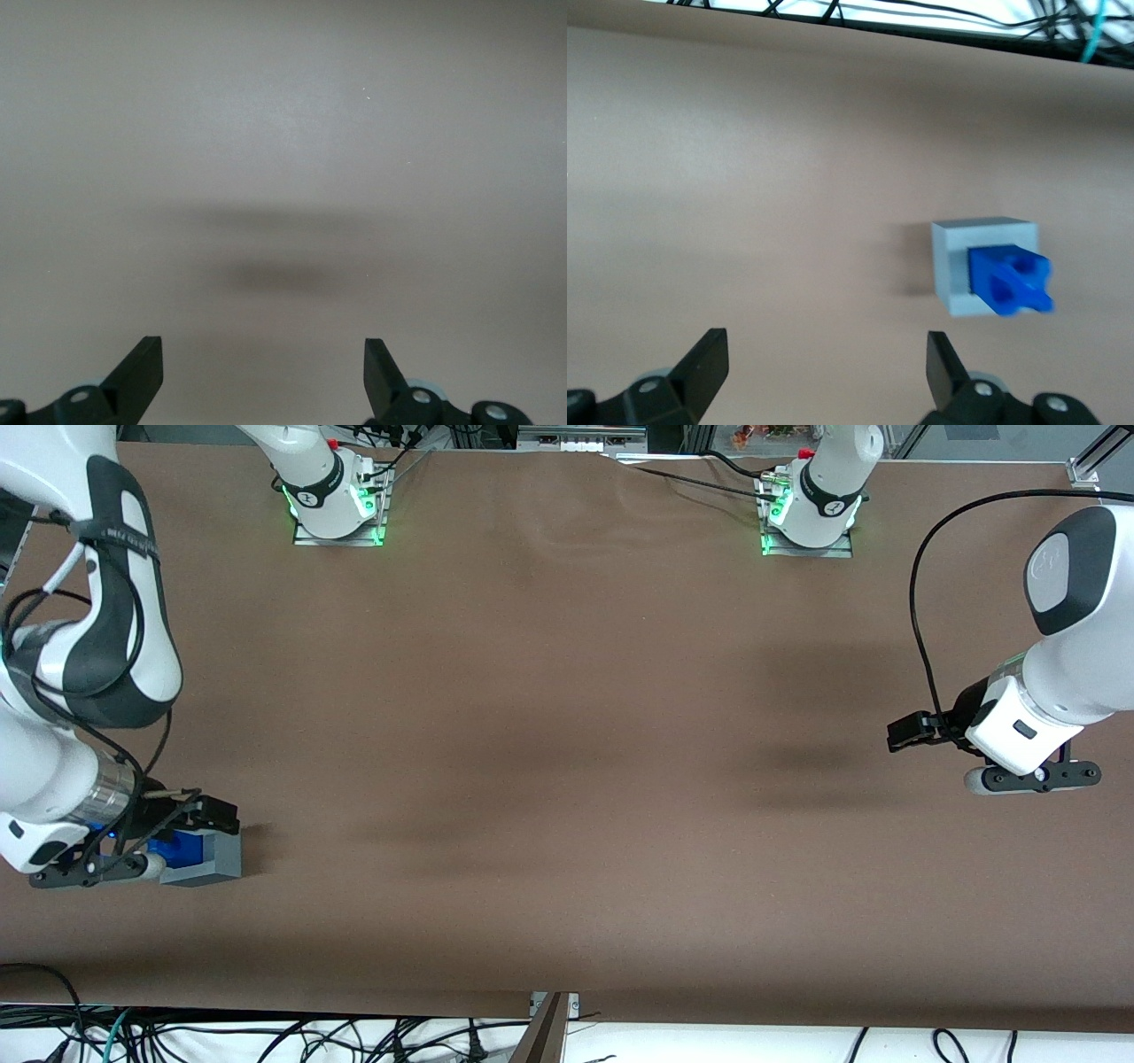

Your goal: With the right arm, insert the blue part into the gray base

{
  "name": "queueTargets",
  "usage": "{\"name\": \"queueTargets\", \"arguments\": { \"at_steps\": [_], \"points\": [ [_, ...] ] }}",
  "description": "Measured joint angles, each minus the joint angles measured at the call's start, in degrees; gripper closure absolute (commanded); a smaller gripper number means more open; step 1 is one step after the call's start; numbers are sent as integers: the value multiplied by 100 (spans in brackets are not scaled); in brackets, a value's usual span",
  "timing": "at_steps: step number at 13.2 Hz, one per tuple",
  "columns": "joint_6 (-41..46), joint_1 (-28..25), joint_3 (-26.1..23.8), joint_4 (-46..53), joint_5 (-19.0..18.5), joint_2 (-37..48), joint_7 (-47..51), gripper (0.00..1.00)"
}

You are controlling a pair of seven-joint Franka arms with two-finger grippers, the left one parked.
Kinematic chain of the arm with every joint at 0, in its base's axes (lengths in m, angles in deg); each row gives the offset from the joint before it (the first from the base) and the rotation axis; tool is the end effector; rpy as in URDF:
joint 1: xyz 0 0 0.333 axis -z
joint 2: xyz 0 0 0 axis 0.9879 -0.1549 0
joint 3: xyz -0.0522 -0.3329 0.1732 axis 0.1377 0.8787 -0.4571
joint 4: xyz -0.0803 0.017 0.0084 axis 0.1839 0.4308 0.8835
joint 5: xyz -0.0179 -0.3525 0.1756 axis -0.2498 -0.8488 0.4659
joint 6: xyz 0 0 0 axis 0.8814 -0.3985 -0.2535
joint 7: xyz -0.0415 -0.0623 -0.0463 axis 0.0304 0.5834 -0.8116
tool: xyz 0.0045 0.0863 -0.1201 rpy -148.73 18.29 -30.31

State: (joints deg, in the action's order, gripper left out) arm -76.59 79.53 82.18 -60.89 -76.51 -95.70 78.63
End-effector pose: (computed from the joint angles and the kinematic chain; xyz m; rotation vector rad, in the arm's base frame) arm 0.7675 0.0329 0.4766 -3.1231 -0.1953 -0.1198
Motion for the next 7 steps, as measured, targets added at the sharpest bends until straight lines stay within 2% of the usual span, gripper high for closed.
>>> {"name": "queueTargets", "arguments": {
  "at_steps": [7],
  "points": [
    [818,98,63,-698,-223,1602,-31,1]
  ]
}}
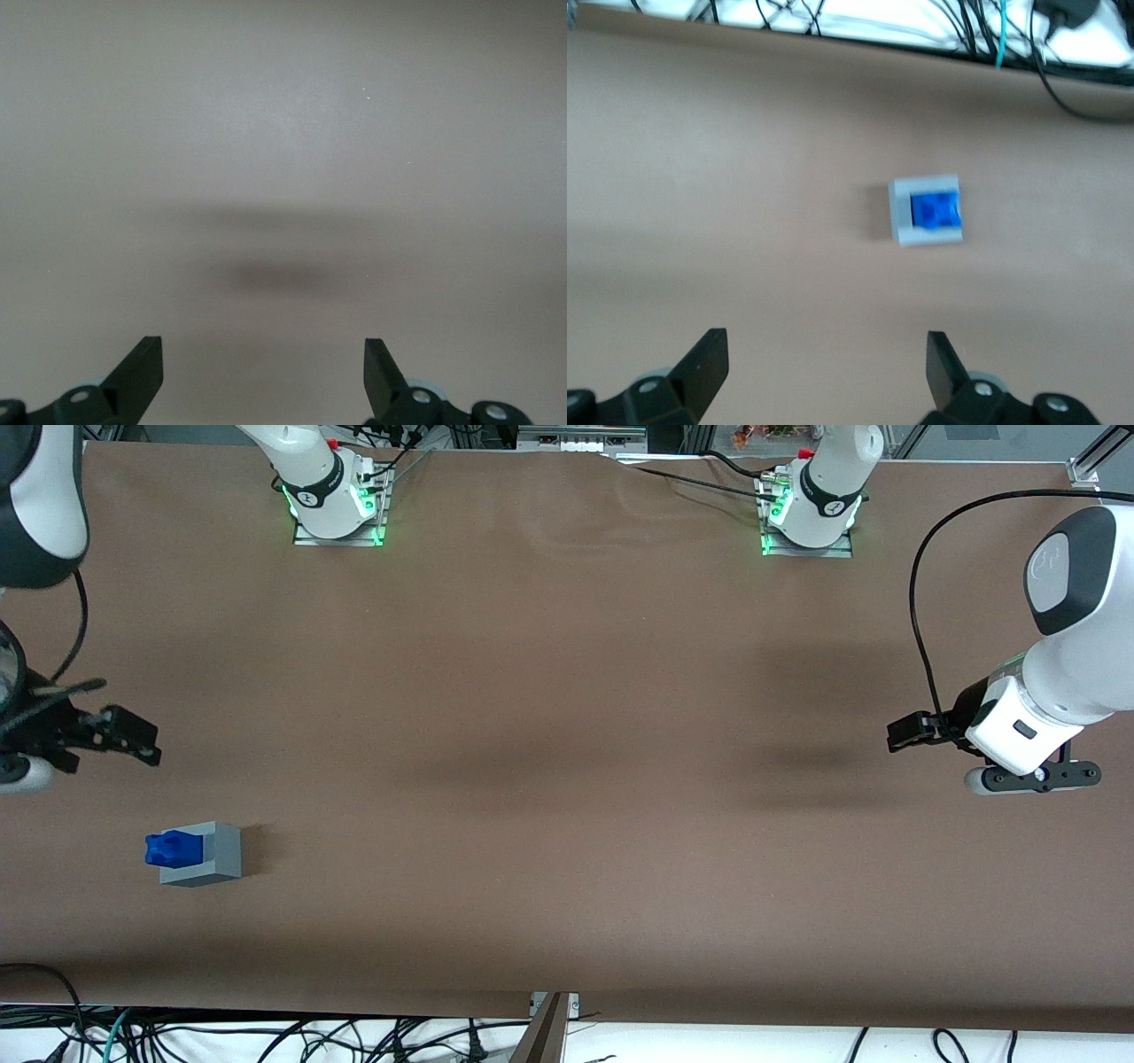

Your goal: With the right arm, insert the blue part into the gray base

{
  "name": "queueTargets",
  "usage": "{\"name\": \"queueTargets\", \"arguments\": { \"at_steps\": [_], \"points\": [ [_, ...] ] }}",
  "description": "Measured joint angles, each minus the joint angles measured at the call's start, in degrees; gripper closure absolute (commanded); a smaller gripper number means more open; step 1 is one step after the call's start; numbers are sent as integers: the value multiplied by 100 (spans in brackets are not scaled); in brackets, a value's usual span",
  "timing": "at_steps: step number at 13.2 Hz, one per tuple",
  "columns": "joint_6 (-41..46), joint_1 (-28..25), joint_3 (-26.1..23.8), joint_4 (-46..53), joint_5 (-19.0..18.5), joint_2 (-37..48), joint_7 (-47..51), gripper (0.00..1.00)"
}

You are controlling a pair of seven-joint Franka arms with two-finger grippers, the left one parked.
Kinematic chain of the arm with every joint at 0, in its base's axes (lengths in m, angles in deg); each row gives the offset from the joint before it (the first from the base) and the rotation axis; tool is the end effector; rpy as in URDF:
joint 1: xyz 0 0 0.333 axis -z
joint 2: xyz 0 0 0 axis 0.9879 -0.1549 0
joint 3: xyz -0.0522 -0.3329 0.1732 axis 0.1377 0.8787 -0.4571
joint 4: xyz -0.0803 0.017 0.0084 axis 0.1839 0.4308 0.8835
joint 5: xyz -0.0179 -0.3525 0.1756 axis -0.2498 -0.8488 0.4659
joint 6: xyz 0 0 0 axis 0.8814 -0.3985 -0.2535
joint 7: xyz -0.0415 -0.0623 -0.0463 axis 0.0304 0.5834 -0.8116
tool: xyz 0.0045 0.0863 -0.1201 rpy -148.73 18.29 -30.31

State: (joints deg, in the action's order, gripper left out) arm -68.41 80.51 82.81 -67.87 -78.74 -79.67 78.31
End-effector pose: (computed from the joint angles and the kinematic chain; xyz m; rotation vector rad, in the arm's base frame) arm 0.6775 0.0073 0.6054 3.0950 0.1679 0.1399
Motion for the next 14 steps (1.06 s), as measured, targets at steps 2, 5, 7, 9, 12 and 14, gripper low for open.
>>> {"name": "queueTargets", "arguments": {
  "at_steps": [2,5,7,9,12,14],
  "points": [
    [287,93,2,-210,-30,222,0,1],
    [481,166,3,-458,-32,406,6,1],
    [488,215,3,-540,-32,449,74,1],
    [493,222,-5,-575,-31,470,266,1],
    [539,205,-56,-603,-31,469,311,1],
    [555,204,-62,-615,-31,454,311,1]
  ]
}}
